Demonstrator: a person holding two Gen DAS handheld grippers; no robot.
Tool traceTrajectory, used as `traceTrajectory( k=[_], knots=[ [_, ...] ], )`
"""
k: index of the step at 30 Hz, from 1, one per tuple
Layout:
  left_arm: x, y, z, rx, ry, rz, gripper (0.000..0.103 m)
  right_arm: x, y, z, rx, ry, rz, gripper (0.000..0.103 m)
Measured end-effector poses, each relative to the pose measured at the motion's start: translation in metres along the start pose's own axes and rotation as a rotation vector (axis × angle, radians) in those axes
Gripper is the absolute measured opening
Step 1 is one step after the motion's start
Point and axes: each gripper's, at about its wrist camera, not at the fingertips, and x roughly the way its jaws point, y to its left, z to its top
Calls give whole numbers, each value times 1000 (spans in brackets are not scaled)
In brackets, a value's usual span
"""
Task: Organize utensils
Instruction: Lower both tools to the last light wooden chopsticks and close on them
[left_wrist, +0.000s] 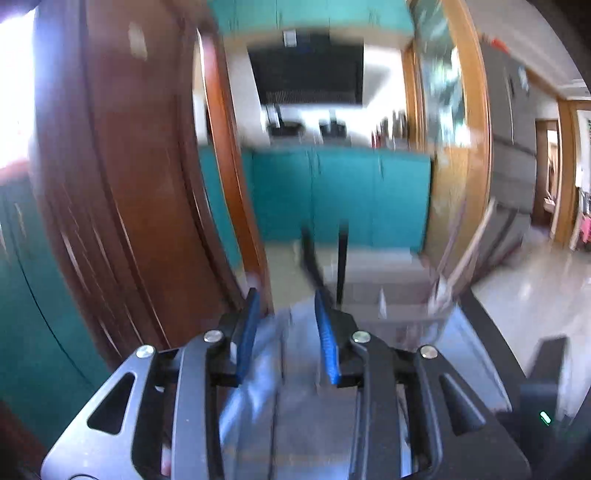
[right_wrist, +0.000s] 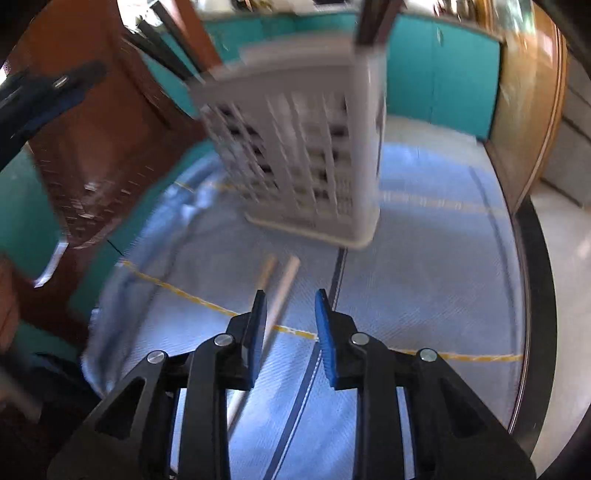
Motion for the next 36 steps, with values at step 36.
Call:
traceTrajectory(
  k=[36],
  knots=[
    [99,-63,-120,143,610,-208,29,-8,-53,-8,190,28,-197,14]
  ],
)
